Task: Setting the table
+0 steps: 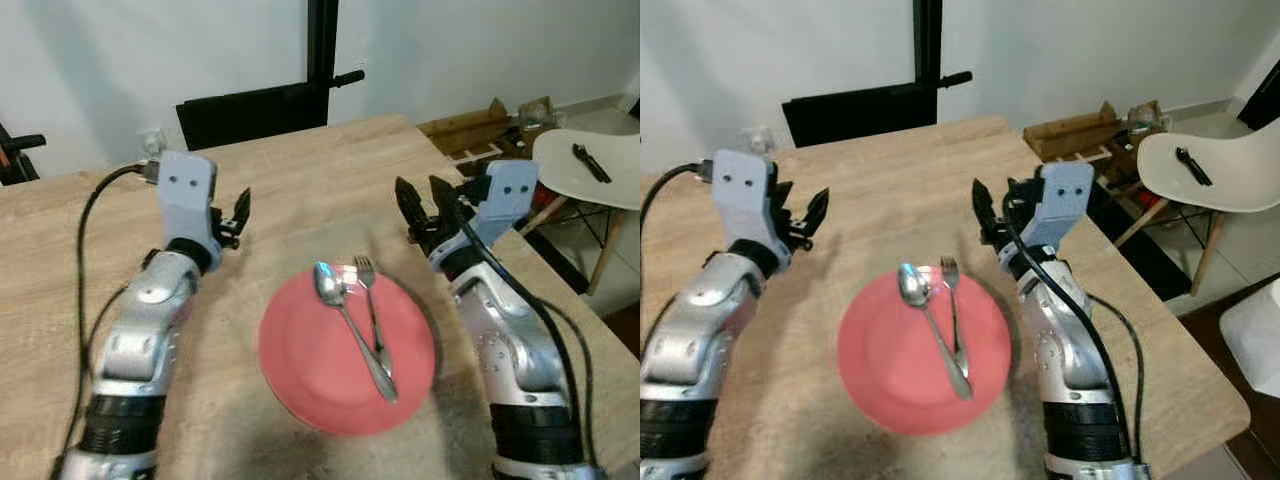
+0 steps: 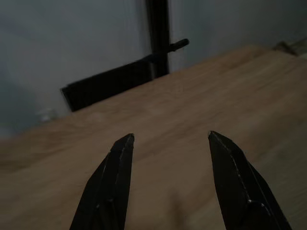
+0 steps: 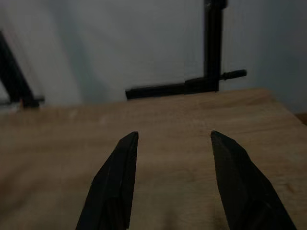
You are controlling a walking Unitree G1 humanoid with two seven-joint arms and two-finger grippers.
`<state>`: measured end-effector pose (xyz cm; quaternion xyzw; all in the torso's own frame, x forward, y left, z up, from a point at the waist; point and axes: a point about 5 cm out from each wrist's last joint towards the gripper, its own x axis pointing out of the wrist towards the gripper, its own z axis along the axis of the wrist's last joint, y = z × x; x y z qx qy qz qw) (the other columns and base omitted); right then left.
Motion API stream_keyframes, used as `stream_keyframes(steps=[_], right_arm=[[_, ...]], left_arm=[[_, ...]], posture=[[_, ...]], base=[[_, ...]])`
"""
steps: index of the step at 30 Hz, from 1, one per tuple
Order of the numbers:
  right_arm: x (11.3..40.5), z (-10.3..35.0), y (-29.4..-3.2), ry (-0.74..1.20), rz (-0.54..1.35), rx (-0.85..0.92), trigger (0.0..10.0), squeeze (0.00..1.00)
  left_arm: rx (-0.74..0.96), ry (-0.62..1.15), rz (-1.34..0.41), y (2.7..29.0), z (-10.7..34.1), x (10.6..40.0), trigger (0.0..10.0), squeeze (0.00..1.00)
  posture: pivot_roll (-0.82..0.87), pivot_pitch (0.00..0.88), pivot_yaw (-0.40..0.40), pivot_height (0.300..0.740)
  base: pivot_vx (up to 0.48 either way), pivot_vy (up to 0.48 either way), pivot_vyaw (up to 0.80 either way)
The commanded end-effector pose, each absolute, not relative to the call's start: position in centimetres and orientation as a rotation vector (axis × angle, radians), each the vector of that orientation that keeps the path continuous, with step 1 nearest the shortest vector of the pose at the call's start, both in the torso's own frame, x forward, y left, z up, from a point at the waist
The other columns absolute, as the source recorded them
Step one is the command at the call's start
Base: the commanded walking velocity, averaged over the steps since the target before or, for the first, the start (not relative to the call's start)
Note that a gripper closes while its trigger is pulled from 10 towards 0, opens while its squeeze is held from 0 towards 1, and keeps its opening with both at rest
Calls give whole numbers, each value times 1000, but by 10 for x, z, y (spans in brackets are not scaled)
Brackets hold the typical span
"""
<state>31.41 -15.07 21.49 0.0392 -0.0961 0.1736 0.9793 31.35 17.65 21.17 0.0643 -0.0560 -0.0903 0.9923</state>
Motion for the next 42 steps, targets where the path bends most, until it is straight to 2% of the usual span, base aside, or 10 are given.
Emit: stream_keyframes(steps=[1, 6, 17, 42], right_arm=[[311, 216, -147, -172, 401, 70, 10000, 0], [305, 216, -151, -147, 487, 35, 10000, 0], [307, 212, -151, -152, 411, 126, 10000, 0], [309, 211, -151, -155, 390, 142, 10000, 0]], left_arm=[[125, -106, -205, 180, 212, 309, 10000, 0], [126, -126, -211, 187, 221, 305, 10000, 0], [71, -135, -189, 169, 218, 303, 10000, 0], [70, -133, -182, 169, 219, 307, 10000, 0]], posture=[[-109, 41, 17, 740], [-107, 44, 9, 740], [-111, 44, 10, 740], [-113, 35, 21, 740]], base=[[0, 0, 0], [0, 0, 0], [0, 0, 0], [-433, 0, 0]])
